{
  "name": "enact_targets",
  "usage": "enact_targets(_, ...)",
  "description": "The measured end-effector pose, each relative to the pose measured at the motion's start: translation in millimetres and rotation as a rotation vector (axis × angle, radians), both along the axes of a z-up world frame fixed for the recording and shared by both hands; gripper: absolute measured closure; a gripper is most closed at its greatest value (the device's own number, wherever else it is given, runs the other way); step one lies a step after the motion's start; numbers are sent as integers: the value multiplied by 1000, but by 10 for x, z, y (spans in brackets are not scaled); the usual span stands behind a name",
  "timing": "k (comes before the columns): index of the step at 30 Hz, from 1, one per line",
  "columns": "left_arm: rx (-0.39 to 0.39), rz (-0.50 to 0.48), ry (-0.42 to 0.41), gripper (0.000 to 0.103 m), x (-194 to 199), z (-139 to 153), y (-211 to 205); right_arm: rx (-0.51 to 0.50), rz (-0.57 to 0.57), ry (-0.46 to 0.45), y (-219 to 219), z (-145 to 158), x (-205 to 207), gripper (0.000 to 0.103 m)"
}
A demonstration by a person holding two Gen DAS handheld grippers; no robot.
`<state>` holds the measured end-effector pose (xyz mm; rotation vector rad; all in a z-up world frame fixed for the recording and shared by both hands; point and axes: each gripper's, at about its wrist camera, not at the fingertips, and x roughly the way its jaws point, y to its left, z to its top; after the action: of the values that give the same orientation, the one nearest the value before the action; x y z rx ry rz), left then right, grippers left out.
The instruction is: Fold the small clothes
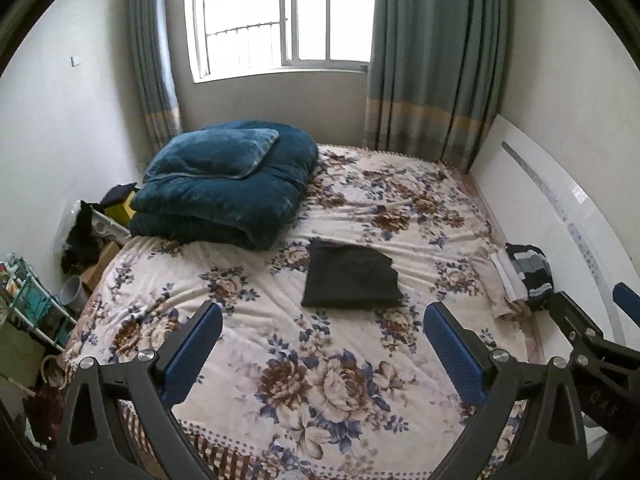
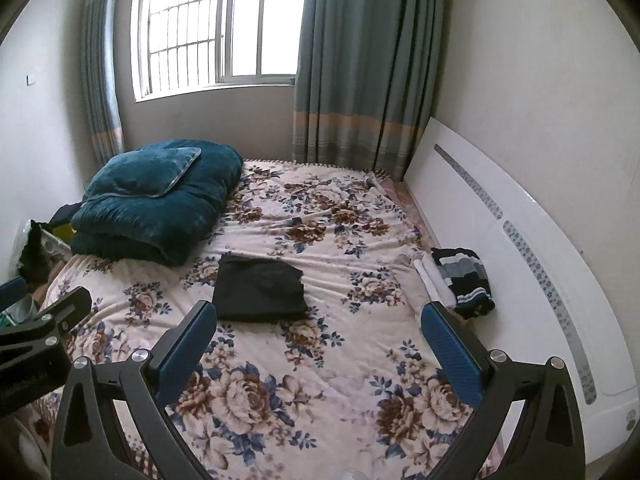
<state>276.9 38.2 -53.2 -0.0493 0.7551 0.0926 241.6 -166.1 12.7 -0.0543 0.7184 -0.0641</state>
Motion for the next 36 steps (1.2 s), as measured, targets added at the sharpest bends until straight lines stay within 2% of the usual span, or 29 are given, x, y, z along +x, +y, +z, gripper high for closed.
enact_targets(10,10,6,-20,0,-65,113,13,6,11,-15,-30,178,-49,0)
enact_targets(36,18,4,-32,0,-67,286,30,39,32,-9,27,225,-144,0)
